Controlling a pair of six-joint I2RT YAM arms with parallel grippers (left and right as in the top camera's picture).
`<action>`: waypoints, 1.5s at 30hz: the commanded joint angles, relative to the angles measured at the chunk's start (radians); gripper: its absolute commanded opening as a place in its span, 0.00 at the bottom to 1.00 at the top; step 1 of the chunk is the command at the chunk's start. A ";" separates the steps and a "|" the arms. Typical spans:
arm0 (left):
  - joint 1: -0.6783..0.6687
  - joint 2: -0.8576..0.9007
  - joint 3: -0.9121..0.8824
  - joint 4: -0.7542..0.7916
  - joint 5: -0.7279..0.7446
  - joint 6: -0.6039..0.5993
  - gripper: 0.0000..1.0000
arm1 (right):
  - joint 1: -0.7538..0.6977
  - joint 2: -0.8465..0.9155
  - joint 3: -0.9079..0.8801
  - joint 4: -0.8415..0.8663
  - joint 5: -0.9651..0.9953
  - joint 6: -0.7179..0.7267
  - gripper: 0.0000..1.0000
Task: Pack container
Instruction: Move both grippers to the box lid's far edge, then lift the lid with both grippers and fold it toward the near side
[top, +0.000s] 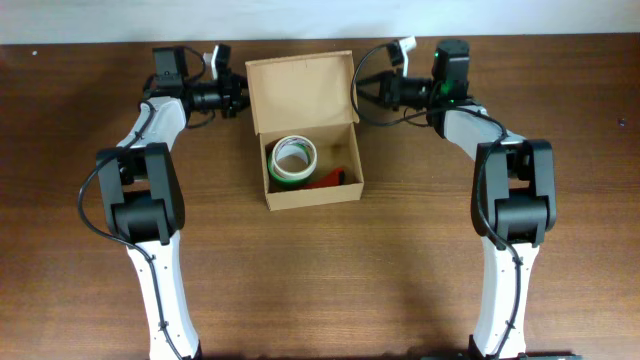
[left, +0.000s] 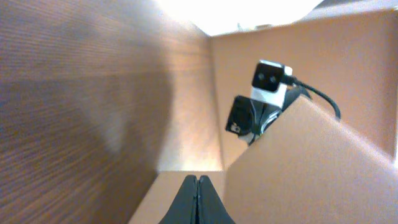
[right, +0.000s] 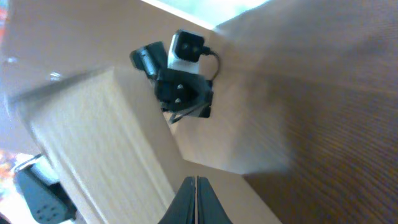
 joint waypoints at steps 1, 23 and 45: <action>0.002 0.010 0.047 0.089 0.145 -0.162 0.02 | 0.003 -0.008 0.010 0.187 -0.109 0.288 0.04; -0.033 -0.239 0.117 0.110 0.103 -0.135 0.01 | 0.080 -0.031 0.013 0.827 -0.209 0.793 0.04; -0.153 -0.343 0.119 -0.787 -0.513 0.458 0.01 | 0.105 -0.031 0.013 0.828 -0.076 1.052 0.04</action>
